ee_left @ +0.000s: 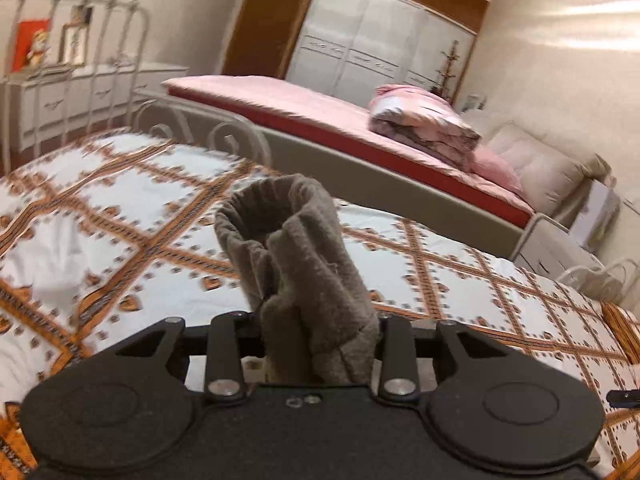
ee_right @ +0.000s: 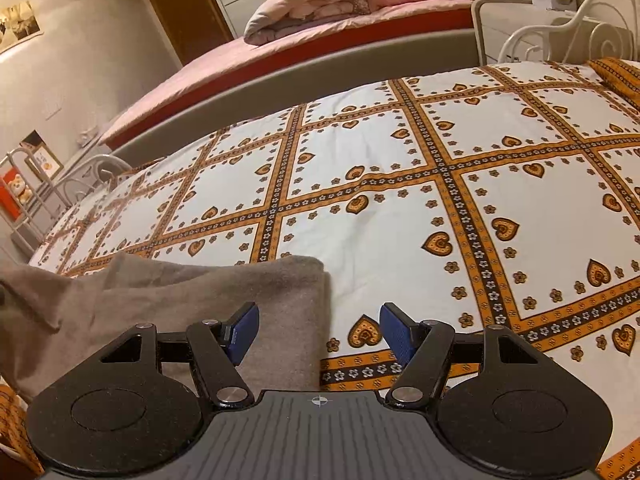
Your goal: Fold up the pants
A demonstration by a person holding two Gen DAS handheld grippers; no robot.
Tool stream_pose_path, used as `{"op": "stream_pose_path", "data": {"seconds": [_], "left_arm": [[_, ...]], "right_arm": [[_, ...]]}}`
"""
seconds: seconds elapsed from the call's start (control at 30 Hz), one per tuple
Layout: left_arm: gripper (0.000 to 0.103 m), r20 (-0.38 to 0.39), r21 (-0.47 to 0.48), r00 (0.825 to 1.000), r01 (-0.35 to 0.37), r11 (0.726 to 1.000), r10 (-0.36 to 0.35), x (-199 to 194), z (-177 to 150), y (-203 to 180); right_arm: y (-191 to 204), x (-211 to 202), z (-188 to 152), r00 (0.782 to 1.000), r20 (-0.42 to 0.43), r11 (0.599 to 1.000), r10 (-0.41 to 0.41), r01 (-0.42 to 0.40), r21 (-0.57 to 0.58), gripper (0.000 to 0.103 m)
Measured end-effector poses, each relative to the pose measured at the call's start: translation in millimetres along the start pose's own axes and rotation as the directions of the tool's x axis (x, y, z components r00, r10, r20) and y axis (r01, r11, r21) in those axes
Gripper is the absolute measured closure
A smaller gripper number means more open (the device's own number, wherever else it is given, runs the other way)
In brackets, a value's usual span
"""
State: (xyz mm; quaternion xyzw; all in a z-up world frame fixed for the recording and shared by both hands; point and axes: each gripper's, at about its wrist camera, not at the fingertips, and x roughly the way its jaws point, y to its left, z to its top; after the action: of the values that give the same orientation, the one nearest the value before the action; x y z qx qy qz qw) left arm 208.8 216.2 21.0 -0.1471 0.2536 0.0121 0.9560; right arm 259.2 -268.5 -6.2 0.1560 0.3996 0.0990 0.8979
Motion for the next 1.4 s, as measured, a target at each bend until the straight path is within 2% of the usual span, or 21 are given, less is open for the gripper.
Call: {"op": "stream_pose_path", "data": {"seconds": [0.2,0.33,0.5,0.6,0.67,0.7,0.73,0.77,0.8,0.87,0.9,0.93,1.0,1.03,1.1,1.2,1.33,1.4], "left_arm": [[0.078,-0.008,0.076,0.998,0.062,0.995,-0.061,17,4,-62],[0.078,-0.031,0.132,0.988,0.153,0.979,-0.150,32,-2,-111],[0.078,-0.106,0.193,0.959,0.278,0.941,-0.262,56,-25,-176],[0.078,-0.176,0.264,0.941,0.328,0.907,-0.289,69,-50,-221],[0.073,-0.276,0.305,0.919,0.360,0.882,-0.280,85,-72,-248],[0.064,-0.313,0.325,0.916,0.353,0.877,-0.253,92,-82,-260],[0.039,-0.326,0.345,0.915,0.349,0.871,-0.237,94,-90,-268],[0.025,-0.323,0.329,0.904,0.385,0.863,-0.280,93,-92,-270],[0.010,-0.311,0.295,0.893,0.417,0.860,-0.326,91,-91,-269],[0.010,-0.267,0.216,0.886,0.438,0.873,-0.379,86,-84,-257],[0.010,-0.265,0.173,0.877,0.452,0.875,-0.401,87,-80,-249],[0.010,-0.259,0.144,0.878,0.447,0.883,-0.402,87,-78,-241],[0.014,-0.255,0.110,0.900,0.390,0.914,-0.354,90,-72,-226],[0.016,-0.267,0.090,0.905,0.365,0.927,-0.331,93,-68,-220],[0.017,-0.275,0.046,0.915,0.318,0.947,-0.294,96,-62,-194],[0.017,-0.269,0.004,0.936,0.235,0.972,-0.226,95,-52,-157],[0.016,-0.258,-0.044,0.953,0.151,0.988,-0.157,91,-37,-113],[0.016,-0.254,-0.058,0.960,0.110,0.992,-0.121,87,-34,-91]], "right_arm": [[-13,-10,-3,1.000,0.001,1.000,-0.014,0.014,0.010,0.036],[-20,-17,-6,1.000,0.006,1.000,-0.021,0.021,0.009,0.036],[-35,-24,-8,0.999,0.008,0.999,-0.036,0.036,0.025,0.036],[-46,-30,-9,0.999,0.009,0.998,-0.046,0.045,0.045,0.036],[-51,-33,-9,0.999,0.011,0.997,-0.051,0.050,0.054,0.036],[-54,-35,-9,0.999,0.011,0.997,-0.053,0.052,0.062,0.036],[-56,-36,-8,0.998,0.012,0.996,-0.055,0.054,0.070,0.036],[-59,-37,-8,0.998,0.014,0.995,-0.056,0.055,0.081,0.036],[-61,-38,-8,0.998,0.015,0.994,-0.054,0.052,0.091,0.036],[-61,-39,-8,0.999,0.014,0.994,-0.044,0.043,0.102,0.036],[-60,-38,-7,0.999,0.013,0.994,-0.039,0.038,0.099,0.036],[-58,-37,-7,0.999,0.011,0.995,-0.037,0.035,0.091,0.036],[-51,-34,-5,1.000,0.008,0.996,-0.022,0.021,0.082,0.036],[-47,-32,-5,1.000,0.007,0.997,0.000,-0.001,0.083,0.036],[-39,-29,-4,0.998,0.007,0.995,0.055,-0.056,0.086,0.036],[-24,-18,-3,0.985,-0.015,0.977,0.172,-0.168,0.132,0.036],[-4,11,-7,0.939,-0.097,0.927,0.329,-0.302,0.221,0.036],[4,30,-10,0.917,-0.155,0.909,0.367,-0.319,0.267,0.036]]}}
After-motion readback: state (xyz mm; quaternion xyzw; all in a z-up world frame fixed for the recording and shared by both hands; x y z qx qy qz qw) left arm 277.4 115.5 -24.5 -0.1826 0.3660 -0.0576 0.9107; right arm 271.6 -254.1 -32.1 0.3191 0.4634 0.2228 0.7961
